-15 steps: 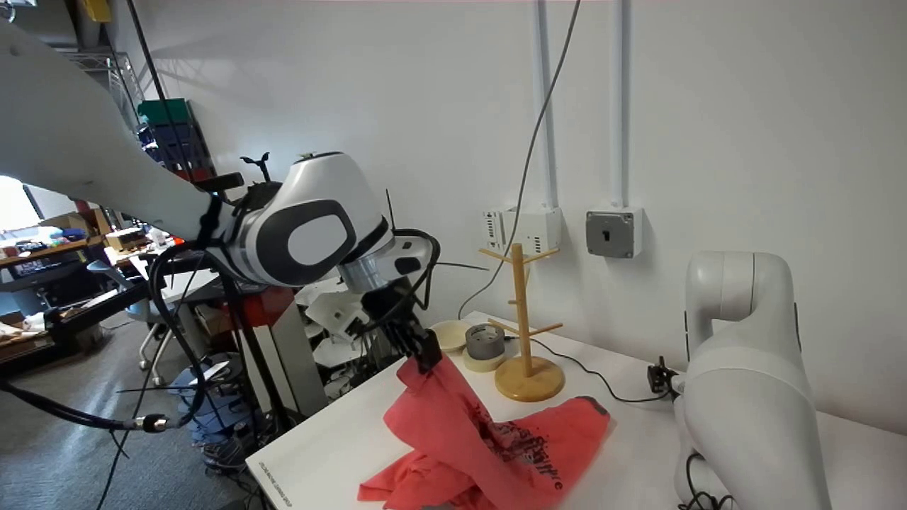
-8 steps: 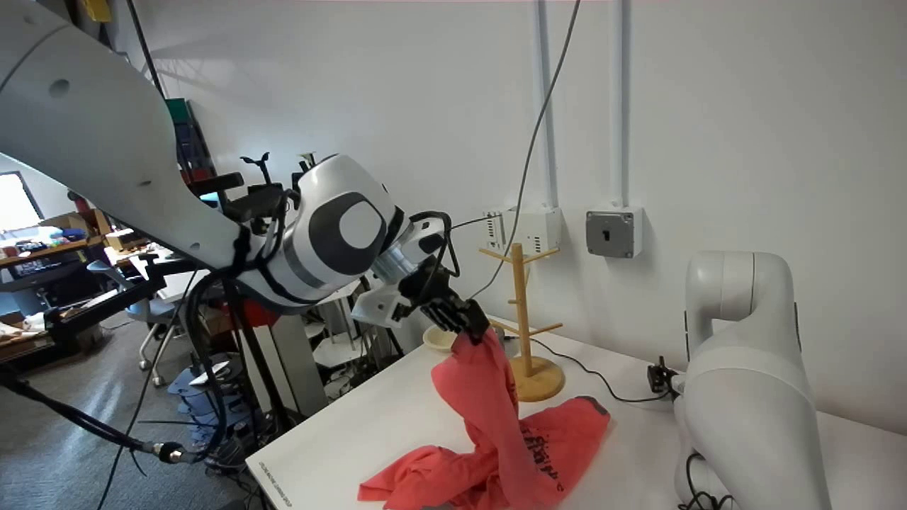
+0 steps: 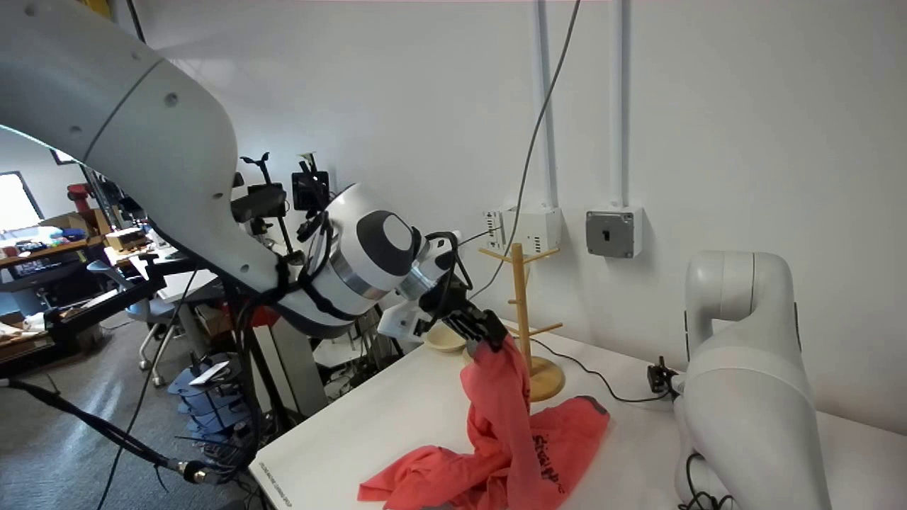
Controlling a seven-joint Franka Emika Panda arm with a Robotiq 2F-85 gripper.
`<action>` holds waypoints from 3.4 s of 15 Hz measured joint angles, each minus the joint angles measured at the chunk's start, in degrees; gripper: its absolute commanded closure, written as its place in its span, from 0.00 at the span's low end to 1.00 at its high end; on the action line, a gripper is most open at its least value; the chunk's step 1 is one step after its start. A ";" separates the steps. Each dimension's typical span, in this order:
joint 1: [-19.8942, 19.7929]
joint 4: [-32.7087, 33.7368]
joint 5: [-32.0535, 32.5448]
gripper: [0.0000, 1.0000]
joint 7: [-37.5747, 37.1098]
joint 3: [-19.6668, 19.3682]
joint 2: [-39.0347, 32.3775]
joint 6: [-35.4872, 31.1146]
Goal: Fold the shirt in half from bottom to top
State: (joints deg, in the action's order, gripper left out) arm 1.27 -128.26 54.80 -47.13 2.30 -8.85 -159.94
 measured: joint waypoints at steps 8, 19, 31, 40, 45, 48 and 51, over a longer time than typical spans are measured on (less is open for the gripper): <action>0.40 3.27 2.19 0.25 -4.92 -0.04 -3.89 0.00; -0.02 2.10 -9.08 0.00 -3.74 2.77 -5.56 2.78; -0.69 -19.89 -53.22 0.00 28.52 3.45 11.03 11.45; 3.32 -26.12 -67.53 0.00 37.34 4.05 11.78 10.86; 4.99 -26.87 -67.64 0.00 37.33 4.84 10.46 6.12; 5.58 -26.87 -66.58 0.00 37.07 5.20 8.06 1.66; 5.93 -26.87 -64.41 0.00 36.42 5.27 4.89 -1.59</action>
State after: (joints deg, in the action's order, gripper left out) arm 7.19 -155.13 -9.60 -10.70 7.58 -3.96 -161.53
